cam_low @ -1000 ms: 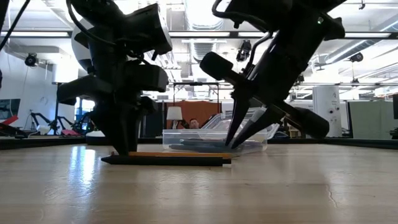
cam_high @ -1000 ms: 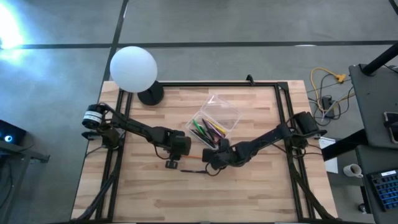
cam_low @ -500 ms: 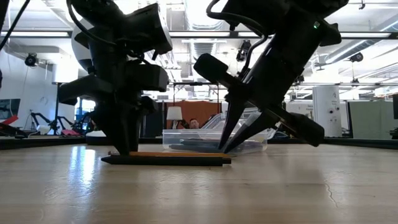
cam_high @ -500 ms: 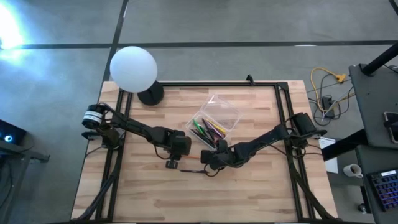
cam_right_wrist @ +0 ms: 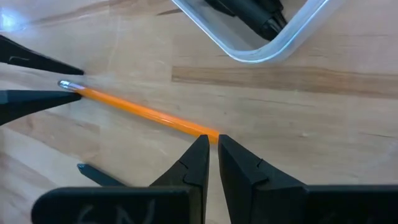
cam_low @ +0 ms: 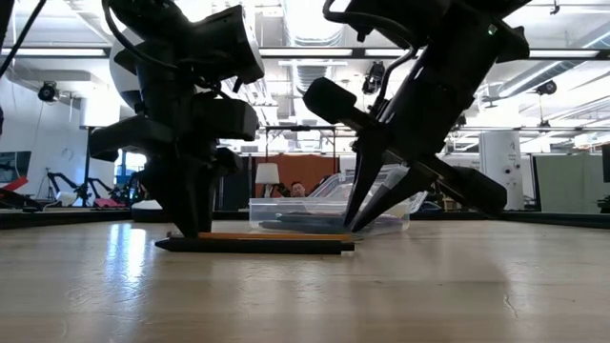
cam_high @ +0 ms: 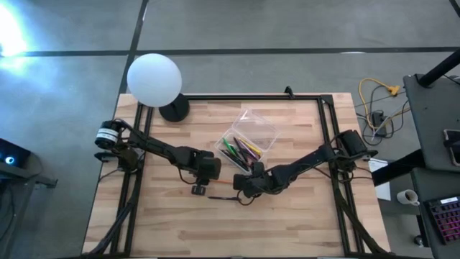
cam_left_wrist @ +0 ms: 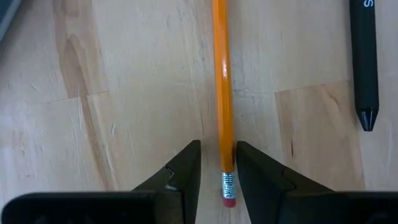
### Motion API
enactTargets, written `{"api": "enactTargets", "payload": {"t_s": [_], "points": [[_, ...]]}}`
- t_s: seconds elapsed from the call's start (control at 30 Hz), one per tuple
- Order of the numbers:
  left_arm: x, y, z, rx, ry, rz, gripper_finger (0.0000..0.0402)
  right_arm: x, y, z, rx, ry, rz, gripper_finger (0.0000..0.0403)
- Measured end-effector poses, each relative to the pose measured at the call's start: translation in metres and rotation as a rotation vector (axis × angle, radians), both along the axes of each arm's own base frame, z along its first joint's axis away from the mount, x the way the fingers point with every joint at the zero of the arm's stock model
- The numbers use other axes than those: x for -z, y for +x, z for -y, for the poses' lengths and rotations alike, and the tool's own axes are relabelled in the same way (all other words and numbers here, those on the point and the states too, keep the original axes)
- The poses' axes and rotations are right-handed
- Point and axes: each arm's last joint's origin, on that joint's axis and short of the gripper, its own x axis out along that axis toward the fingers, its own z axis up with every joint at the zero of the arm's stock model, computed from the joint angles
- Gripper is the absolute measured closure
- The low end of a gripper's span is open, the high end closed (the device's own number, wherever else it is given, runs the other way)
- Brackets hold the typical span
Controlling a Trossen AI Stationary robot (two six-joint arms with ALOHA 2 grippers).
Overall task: Pick & place school supplies into a supply box
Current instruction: Put the yellow pencil into the transparent supply box
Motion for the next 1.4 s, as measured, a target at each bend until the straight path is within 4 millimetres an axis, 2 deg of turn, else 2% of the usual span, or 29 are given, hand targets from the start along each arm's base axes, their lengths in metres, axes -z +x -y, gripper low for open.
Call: {"api": "enactTargets", "payload": {"t_s": [0.67,0.97,1.07,1.23,1.4], "points": [[0.0,0.0,0.0001,-0.019,-0.012,-0.002,0.0315,0.0061,0.0014,-0.0015,-0.009,0.012,-0.009,0.0374],[-0.006,0.0006,0.0002,-0.015,-0.012,0.016,0.0316,0.0064,0.0012,-0.0014,-0.013,0.009,-0.012,0.0374],[-0.006,0.0007,0.0002,-0.001,-0.007,0.018,0.0331,0.0065,0.0012,-0.0014,-0.015,0.007,-0.013,0.0374],[-0.0069,0.0015,0.0001,0.008,0.002,0.023,0.039,0.0067,0.0011,-0.0014,-0.015,0.007,-0.013,0.0374],[-0.0077,0.0021,0.0,0.008,0.005,0.026,0.0394,0.0027,-0.0001,-0.0015,-0.018,0.011,-0.009,0.0374]]}}
